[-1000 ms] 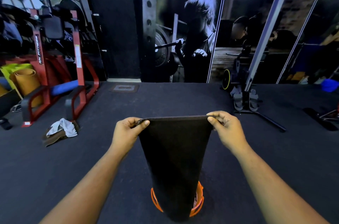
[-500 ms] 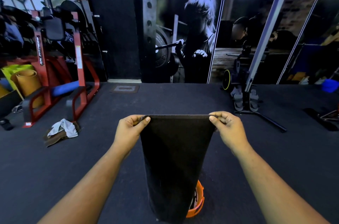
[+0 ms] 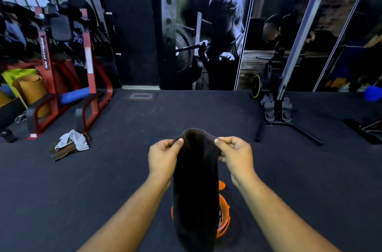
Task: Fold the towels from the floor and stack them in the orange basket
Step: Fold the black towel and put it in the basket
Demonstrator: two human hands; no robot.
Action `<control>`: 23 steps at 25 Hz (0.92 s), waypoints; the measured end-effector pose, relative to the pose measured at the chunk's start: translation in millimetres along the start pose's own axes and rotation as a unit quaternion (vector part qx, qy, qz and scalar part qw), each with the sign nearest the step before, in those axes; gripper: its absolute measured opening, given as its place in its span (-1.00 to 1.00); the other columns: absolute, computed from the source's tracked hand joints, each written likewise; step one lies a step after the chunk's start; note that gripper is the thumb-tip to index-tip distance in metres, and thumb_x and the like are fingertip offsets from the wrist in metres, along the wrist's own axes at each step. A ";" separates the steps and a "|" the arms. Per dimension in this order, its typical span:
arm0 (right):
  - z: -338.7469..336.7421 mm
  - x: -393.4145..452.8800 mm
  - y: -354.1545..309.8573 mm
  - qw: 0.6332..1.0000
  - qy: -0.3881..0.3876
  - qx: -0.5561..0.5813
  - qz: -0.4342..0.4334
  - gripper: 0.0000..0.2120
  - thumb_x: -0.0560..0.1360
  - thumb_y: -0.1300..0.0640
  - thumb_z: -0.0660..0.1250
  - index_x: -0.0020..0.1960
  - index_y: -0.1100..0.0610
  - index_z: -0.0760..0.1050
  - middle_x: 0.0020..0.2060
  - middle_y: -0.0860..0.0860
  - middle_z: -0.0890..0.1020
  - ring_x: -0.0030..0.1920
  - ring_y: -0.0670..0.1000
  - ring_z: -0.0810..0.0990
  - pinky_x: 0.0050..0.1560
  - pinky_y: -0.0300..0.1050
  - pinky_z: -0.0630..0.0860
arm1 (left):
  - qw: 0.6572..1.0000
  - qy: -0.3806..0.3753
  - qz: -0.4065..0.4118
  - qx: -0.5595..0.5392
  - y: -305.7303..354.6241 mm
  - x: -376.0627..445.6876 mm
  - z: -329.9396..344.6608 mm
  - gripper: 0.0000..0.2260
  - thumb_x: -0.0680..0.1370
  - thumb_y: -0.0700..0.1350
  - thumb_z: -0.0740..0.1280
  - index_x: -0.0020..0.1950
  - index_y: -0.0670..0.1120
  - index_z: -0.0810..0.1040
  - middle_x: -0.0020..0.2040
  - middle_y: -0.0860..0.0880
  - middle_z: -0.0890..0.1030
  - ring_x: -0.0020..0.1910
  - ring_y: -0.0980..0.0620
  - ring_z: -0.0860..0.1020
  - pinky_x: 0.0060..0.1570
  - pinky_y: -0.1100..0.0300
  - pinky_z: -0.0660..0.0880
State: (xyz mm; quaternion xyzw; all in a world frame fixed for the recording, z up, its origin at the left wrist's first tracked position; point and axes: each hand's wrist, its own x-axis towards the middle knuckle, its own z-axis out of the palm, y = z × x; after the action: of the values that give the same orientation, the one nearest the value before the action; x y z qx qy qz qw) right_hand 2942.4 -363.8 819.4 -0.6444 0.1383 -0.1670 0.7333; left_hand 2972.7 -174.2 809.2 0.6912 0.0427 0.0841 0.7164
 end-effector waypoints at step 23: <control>-20.1 10.7 -4.4 0.964 -0.250 -0.091 -0.024 -0.54 0.52 0.06 0.44 0.39 0.12 0.51 0.24 0.02 0.65 0.23 -0.10 0.61 0.30 -0.12 0.51 | 0.963 -0.258 0.075 0.012 13.7 -0.5 -4.1 -0.84 0.66 -0.28 0.29 0.17 -0.13 0.62 0.05 -0.05 0.71 0.08 0.05 0.65 0.18 0.15 0.57</control>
State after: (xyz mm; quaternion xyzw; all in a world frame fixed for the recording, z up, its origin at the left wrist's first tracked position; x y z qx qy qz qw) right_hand 2943.4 -387.0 821.3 -0.7329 -0.0499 -0.0047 0.6784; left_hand 2970.6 -169.8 822.7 0.6992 -0.1942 -0.0443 0.6866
